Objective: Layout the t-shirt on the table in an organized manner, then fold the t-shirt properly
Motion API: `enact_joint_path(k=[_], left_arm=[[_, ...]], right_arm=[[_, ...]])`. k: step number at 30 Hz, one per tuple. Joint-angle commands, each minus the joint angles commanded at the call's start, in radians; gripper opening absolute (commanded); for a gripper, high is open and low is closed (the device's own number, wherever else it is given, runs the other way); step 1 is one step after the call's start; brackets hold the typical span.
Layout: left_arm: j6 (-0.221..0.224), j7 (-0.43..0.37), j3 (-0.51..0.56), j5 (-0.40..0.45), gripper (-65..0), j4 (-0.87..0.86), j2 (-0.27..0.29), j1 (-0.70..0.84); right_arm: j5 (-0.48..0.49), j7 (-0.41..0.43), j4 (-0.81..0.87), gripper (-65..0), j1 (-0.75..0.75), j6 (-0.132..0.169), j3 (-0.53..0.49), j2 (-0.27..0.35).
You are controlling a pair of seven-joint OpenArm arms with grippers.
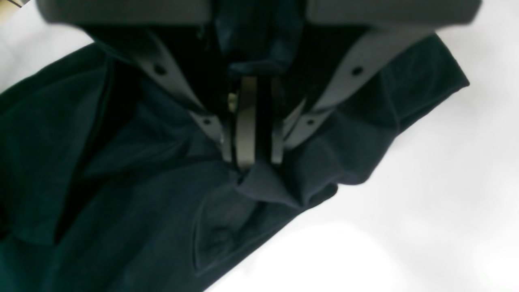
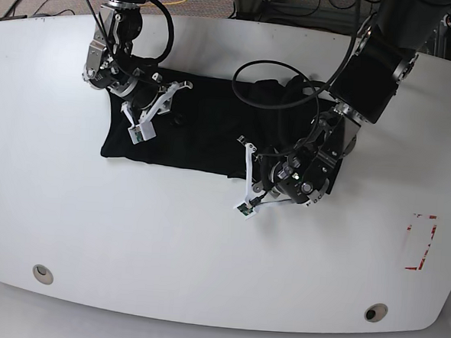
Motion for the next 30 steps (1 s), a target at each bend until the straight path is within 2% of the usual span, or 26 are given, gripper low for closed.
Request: enact_joint_path(k=[7,18,24,30], left_arm=[[0.0,0.035,-0.106,-0.161,-65.0,0.071,-0.006,0.003],[-0.002,0.041,-0.296,-0.256,-65.0,0.072,-0.1,0.055],[-0.054,0.041,-0.302,-0.362,-65.0,0.074,-0.144,0.072],[-0.051,0.041,-0.301,-0.371,-65.0,0.138,-0.144,0.074]], right_arm=[[0.0,0.0,-0.023,-58.7,0.012,0.0,0.0,0.0],[0.0,0.0,-0.04,-58.7,0.014,0.0,0.0,0.0],[0.0,0.0,-0.04,-58.7,0.014,0.0,-0.002,0.0],[0.0,0.0,-0.04,-58.7,0.017,0.0,-0.002,0.0]])
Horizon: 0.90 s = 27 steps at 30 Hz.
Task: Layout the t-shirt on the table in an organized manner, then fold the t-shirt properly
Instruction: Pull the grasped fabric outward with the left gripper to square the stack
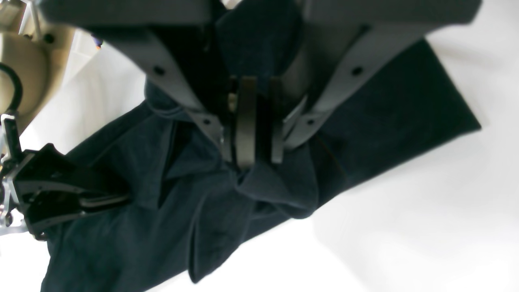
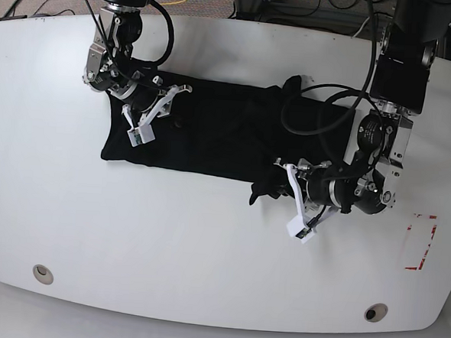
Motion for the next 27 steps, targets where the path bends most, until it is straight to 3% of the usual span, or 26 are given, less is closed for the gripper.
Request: enact_joint_path(k=[8,19,24,27], left_arm=[[0.0,0.0,0.002,-0.002,-65.0,0.018,0.038,0.005],[-0.005,0.002,0.005,-0.005,-65.0,0.034,0.043,0.005],[-0.002,0.002,0.063,-0.005,-64.9,0.063,0.04,0.005],[-0.002,0.002,0.075,-0.005,-59.4,0.078,0.038,0.011]], right_arm=[[0.0,0.0,0.0,-58.7,0.008,0.0,0.0,0.0],[0.0,0.0,0.0,-58.7,0.009,0.0,0.0,0.0],[0.0,0.0,0.0,-58.7,0.009,0.0,0.0,0.0],[0.0,0.0,0.0,-58.7,0.009,0.0,0.0,0.0]])
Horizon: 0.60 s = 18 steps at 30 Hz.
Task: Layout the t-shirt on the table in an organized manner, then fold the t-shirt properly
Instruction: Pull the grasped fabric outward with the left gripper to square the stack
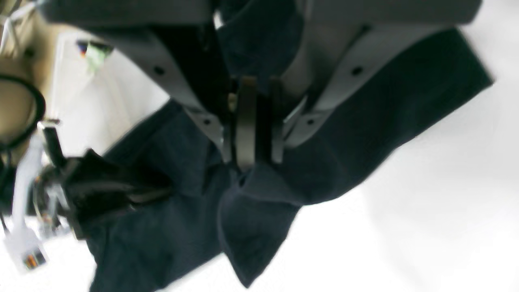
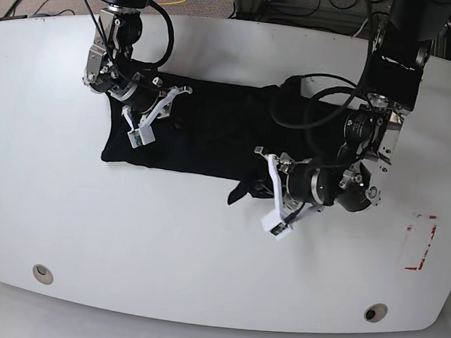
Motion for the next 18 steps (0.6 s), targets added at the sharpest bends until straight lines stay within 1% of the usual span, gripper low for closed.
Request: enact_joint_path(k=[1,3,14,18], left_arm=[[0.0,0.0,0.003,0.002,-57.1,0.012,0.0,0.002],[0.002,0.0,0.005,0.002,-55.3,0.018,0.0,0.002],[0.002,0.0,0.005,0.006,-54.9,0.02,-0.002,0.003],[0.002,0.0,0.006,0.008,-54.9,0.015,-0.018,0.003]], right_arm=[[0.0,0.0,0.0,-58.7,0.0,0.0,0.0,0.0],[0.0,0.0,0.0,-58.7,0.0,0.0,0.0,0.0],[0.0,0.0,0.0,-58.7,0.0,0.0,0.0,0.0],[0.0,0.0,0.0,-58.7,0.0,0.0,0.0,0.0]])
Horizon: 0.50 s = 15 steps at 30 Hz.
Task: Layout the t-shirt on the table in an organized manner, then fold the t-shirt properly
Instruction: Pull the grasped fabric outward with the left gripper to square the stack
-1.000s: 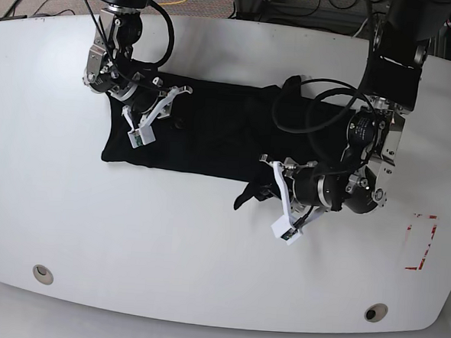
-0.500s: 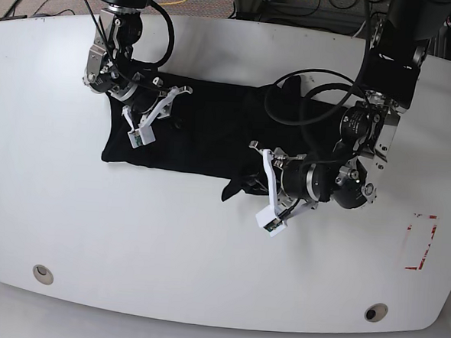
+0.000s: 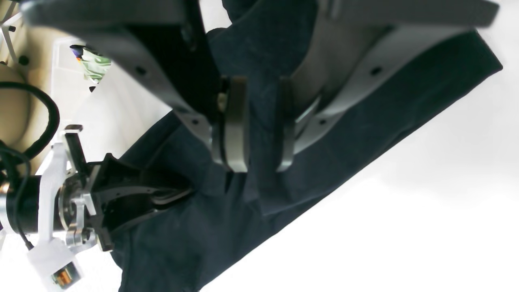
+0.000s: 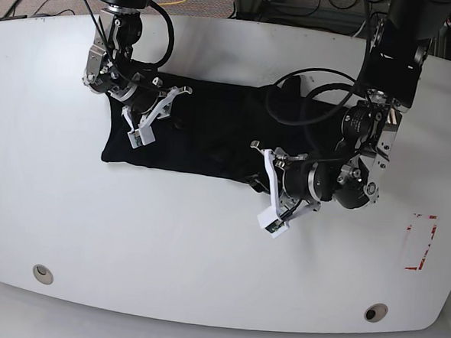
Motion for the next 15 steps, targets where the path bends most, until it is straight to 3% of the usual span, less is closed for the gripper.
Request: enact_joint_path(k=[6,11,15], left_arm=[[0.002,0.0,-0.006,0.011,-54.9,-0.008,-0.049,-0.002],[-0.002,-0.002,-0.008,0.083,-55.3,-0.026,-0.106,-0.002],[-0.003,-0.008,-0.009,0.138,-55.4,-0.054,-0.12,0.012]], right_arm=[[0.0,0.0,0.0,-58.7,0.0,0.0,0.0,0.0],[0.0,0.0,0.0,-58.7,0.0,0.0,0.0,0.0],[0.0,0.0,0.0,-58.7,0.0,0.0,0.0,0.0]])
